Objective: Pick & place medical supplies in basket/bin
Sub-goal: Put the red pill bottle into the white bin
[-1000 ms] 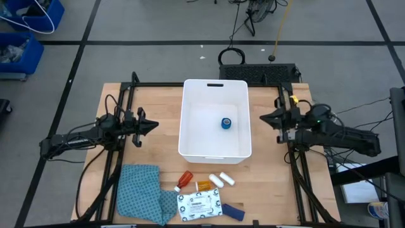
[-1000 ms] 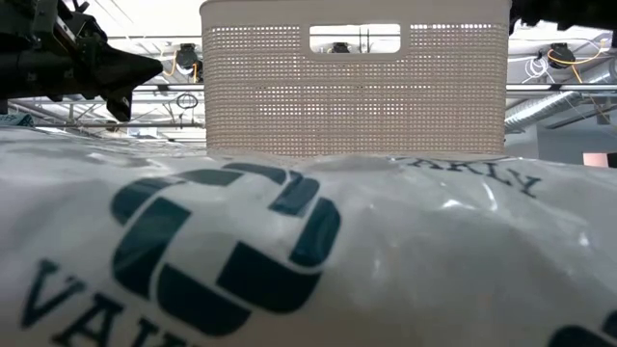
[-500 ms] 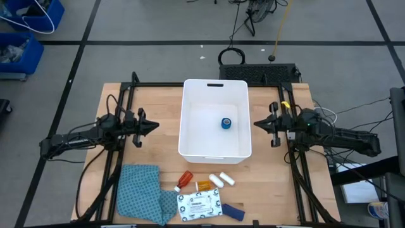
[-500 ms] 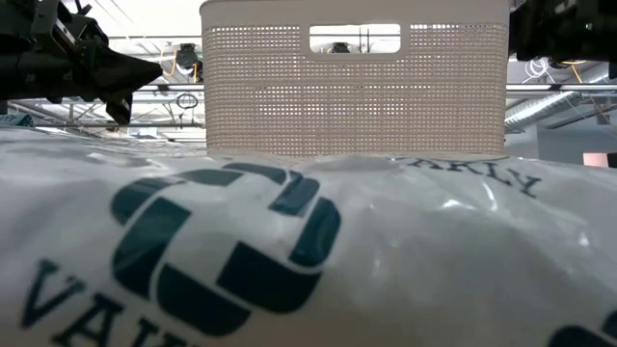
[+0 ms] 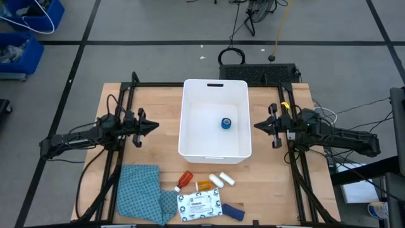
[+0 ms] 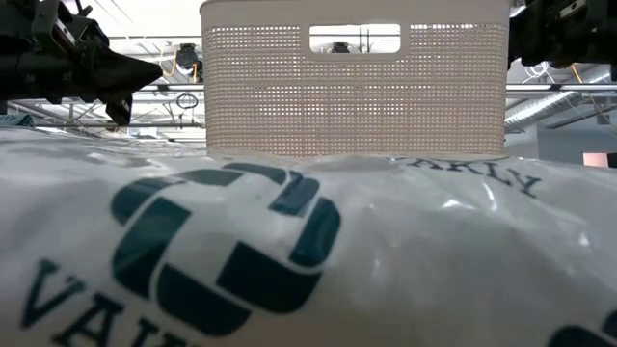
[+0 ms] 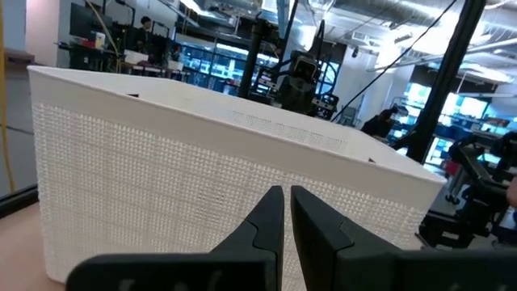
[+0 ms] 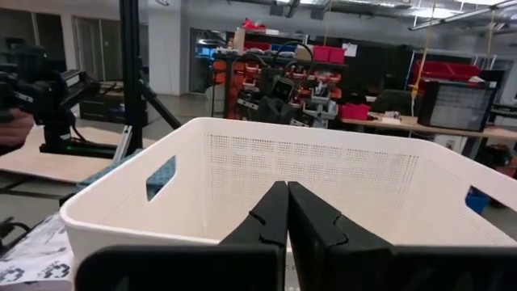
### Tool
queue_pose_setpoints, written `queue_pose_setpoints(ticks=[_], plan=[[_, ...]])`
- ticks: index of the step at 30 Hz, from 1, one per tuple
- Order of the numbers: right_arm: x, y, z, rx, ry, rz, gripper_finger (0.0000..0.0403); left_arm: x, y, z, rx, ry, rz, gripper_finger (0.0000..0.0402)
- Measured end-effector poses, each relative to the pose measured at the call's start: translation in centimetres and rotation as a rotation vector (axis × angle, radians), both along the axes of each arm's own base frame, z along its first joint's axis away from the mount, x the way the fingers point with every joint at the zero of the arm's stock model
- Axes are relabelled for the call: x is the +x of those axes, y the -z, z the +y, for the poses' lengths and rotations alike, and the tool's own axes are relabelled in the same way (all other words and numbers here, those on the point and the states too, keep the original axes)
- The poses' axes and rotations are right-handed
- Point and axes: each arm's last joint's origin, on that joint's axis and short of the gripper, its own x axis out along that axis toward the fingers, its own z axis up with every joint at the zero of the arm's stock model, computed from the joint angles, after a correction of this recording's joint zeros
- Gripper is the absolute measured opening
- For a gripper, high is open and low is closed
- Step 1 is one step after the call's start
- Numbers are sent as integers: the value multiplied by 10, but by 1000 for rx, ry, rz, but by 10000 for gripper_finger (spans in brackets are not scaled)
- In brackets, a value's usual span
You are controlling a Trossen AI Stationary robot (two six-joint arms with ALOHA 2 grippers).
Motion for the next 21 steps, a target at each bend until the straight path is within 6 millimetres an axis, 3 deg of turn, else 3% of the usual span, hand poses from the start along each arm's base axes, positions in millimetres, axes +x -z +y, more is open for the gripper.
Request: queue_pose_setpoints(ticks=[5, 9, 15, 21], plan=[[0, 2, 0, -5, 1, 17, 0, -4, -17, -5, 64, 121, -174, 28], [0, 1, 0, -35, 4, 9, 0, -10, -47, -8, 67, 176, -273, 28], [0, -2, 0, -69, 9, -19, 0, -10, -90, -11, 40, 152, -187, 28], [0, -3, 0, -91, 11, -33, 0, 12, -129, -17, 43, 118, -50, 28]])
